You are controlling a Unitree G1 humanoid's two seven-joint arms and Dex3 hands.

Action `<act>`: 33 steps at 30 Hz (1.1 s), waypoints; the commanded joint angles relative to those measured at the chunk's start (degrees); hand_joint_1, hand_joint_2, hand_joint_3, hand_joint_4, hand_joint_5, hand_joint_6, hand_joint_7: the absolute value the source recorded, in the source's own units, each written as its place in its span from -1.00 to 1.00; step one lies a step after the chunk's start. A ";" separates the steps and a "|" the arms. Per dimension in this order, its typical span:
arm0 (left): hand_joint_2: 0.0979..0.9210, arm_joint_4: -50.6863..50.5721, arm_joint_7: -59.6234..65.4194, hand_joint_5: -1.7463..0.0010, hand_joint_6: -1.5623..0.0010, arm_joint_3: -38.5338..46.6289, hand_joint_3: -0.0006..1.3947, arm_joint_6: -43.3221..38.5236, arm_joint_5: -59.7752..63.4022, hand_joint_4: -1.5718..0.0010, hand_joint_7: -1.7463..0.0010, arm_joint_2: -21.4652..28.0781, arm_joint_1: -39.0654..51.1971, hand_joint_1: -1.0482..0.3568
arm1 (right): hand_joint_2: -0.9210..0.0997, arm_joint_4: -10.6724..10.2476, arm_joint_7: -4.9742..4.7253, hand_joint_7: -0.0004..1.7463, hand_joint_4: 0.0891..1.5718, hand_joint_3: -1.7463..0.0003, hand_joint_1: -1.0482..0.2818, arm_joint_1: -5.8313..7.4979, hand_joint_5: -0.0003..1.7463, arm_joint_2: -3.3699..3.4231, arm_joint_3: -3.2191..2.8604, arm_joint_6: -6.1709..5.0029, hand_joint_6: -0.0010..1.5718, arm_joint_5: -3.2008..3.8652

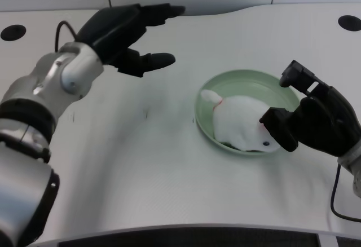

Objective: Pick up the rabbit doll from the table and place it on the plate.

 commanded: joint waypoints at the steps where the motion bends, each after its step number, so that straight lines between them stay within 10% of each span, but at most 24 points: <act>1: 1.00 -0.43 -9.35 0.75 0.55 7.01 -0.19 -1.38 -8.64 0.59 0.99 1.12 5.14 -0.70 | -1.00 0.33 -0.39 1.00 0.25 0.92 -0.33 0.03 1.00 -0.89 0.18 0.43 -0.02 -0.02; 14: 1.00 -2.73 -48.02 0.82 0.52 36.06 -0.16 20.17 -43.88 0.41 0.99 -2.84 16.69 -0.70 | -0.98 0.57 -2.13 1.00 0.25 0.95 -0.35 0.32 1.00 -1.91 0.35 1.52 -0.02 -0.42; 25: 1.00 -12.10 -58.31 0.83 0.49 43.75 -0.14 33.85 -54.26 0.39 0.98 -3.23 27.60 -0.68 | -1.00 0.60 -3.51 1.00 0.28 0.90 -0.31 0.33 1.00 -2.23 0.82 0.78 -0.02 -1.01; 33: 1.00 -23.88 -56.98 0.81 0.43 45.15 -0.12 46.05 -59.03 0.30 0.97 -2.55 37.24 -0.66 | -1.00 0.97 -6.32 1.00 0.29 0.90 -0.27 0.21 1.00 -2.62 0.97 1.86 -0.01 -1.60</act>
